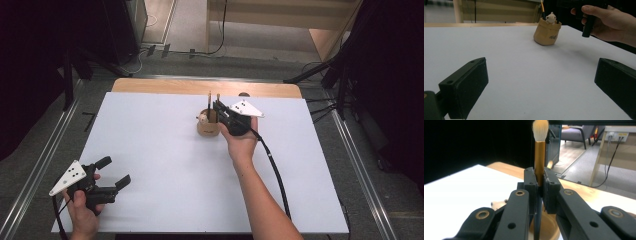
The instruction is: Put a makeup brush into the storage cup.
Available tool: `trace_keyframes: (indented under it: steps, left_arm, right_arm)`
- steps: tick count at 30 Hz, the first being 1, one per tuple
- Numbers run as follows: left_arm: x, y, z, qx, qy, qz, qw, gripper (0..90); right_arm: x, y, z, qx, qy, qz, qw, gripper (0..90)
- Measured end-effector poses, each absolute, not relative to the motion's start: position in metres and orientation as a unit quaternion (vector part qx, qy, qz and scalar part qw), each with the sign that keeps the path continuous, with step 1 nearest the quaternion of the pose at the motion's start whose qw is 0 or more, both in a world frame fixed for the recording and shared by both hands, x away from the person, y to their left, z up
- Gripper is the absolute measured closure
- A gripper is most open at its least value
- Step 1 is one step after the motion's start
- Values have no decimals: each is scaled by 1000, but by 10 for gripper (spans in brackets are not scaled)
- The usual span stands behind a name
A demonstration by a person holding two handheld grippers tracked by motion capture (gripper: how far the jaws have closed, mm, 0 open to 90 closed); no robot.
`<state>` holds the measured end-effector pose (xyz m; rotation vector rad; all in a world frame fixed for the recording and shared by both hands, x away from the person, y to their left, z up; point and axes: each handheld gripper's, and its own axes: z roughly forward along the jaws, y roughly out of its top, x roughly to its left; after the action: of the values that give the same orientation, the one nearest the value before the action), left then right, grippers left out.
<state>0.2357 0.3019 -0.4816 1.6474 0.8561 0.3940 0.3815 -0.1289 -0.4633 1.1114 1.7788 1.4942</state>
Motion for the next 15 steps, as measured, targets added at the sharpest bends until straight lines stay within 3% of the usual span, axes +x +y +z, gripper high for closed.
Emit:
trace_keyframes:
  steps: [13, 15]
  left_arm:
    - [236, 301, -482, 707, 369, 166, 580, 0]
    - [237, 301, -482, 707, 369, 165, 580, 0]
  right_arm:
    - [386, -128, -476, 428, 672, 541, 269, 840]
    - [385, -129, -476, 434, 671, 540, 265, 757]
